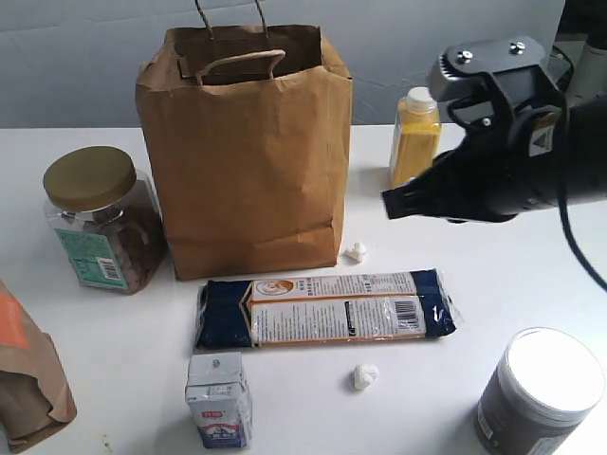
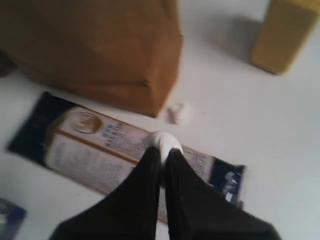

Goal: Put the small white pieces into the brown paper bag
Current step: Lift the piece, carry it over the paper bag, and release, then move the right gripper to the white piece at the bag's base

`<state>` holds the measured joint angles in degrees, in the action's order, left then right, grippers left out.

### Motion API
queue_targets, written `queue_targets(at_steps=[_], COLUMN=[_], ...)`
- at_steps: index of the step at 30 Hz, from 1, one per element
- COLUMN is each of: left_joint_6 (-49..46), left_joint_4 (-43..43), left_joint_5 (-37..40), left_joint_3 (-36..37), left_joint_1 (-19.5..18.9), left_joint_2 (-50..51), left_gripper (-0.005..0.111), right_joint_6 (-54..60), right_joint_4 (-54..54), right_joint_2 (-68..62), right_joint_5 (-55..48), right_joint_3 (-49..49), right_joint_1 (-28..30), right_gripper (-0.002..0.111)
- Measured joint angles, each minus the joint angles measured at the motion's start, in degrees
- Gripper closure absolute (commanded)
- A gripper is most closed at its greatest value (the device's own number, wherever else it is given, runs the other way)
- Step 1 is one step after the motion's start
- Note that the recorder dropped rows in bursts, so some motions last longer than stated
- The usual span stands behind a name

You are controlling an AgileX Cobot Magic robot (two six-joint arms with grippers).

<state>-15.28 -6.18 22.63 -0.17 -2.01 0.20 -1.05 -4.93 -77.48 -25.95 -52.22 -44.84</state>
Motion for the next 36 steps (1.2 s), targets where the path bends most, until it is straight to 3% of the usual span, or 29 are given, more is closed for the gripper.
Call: queue_targets(at_steps=[7,13,24,31,36], left_joint_6=[0.0,0.0,0.0,0.0,0.0], left_joint_4=[0.0,0.0,0.0,0.0,0.0], left_joint_5=[0.0,0.0,0.0,0.0,0.0], left_joint_3=[0.0,0.0,0.0,0.0,0.0], left_joint_1=[0.0,0.0,0.0,0.0,0.0], left_joint_2=[0.0,0.0,0.0,0.0,0.0], left_gripper=[0.107,0.107,0.107,0.107,0.107], right_joint_6=[0.0,-0.3,-1.9,-7.7,-15.1], right_joint_4=[-2.9,-0.3,8.3,14.2,17.2], right_joint_2=[0.6,0.4,-5.2,-12.8,-20.6], right_joint_5=[14.3,20.3,24.8,24.8,17.6], right_joint_3=[0.1,-4.1,-16.7,-26.2,-35.8], right_joint_1=[-14.0,-19.5,-19.3,-12.6,-7.9], right_gripper=[0.108,0.108,0.108,0.108,0.108])
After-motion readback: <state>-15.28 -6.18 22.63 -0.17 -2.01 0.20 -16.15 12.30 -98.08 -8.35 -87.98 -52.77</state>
